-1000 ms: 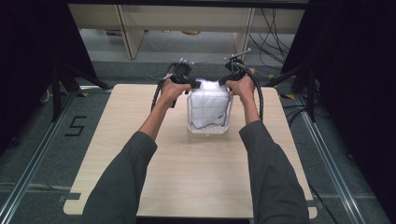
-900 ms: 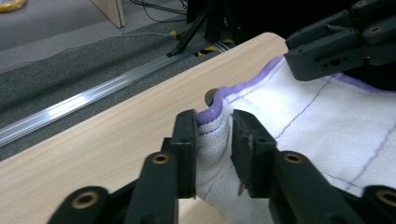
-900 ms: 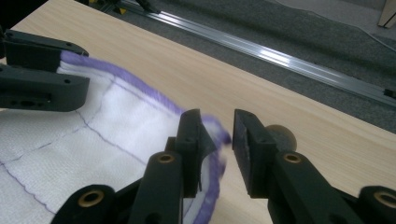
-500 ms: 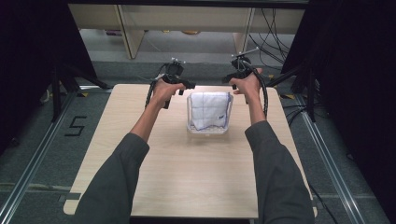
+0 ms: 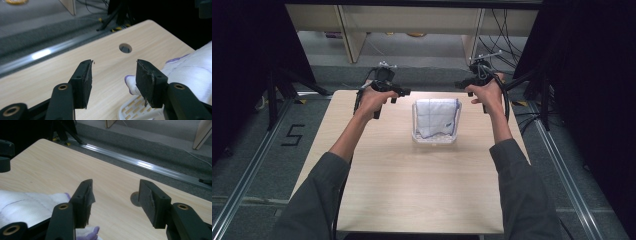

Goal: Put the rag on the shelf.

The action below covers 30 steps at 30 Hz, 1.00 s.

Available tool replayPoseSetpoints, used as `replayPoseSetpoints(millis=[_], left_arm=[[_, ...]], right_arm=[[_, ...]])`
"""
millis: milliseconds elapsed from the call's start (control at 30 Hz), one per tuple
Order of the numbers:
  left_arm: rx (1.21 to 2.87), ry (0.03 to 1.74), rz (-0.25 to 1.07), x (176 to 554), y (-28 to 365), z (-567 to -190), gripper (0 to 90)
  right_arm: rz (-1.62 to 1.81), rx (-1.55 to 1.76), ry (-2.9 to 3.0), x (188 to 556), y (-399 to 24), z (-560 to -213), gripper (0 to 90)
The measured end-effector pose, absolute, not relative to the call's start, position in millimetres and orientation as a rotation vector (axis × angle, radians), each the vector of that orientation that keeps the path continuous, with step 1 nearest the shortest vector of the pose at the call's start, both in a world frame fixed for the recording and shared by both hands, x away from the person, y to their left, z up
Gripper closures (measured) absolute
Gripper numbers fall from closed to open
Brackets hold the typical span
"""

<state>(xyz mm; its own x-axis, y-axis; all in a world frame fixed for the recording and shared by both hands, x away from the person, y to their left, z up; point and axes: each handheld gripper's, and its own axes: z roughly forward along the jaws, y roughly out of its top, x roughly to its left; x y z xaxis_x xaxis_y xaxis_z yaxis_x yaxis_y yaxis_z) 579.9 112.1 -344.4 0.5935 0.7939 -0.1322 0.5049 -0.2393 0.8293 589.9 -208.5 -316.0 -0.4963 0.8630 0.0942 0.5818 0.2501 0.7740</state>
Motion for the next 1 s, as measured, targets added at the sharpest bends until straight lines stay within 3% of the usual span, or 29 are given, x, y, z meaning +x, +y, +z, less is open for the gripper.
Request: replayPoseSetpoints(millis=[367,1000], left_arm=[[1.921,0.921,0.379,533.2,129.5,-337.2,40.5],[1.865,0.861,0.328,451.3,144.0,-378.4,34.3]], right_arm=[[1.155,1.266,2.171,554.3,-220.3,-305.3,43.8],[1.270,1.185,2.174,491.8,-231.8,-323.5,40.5]])
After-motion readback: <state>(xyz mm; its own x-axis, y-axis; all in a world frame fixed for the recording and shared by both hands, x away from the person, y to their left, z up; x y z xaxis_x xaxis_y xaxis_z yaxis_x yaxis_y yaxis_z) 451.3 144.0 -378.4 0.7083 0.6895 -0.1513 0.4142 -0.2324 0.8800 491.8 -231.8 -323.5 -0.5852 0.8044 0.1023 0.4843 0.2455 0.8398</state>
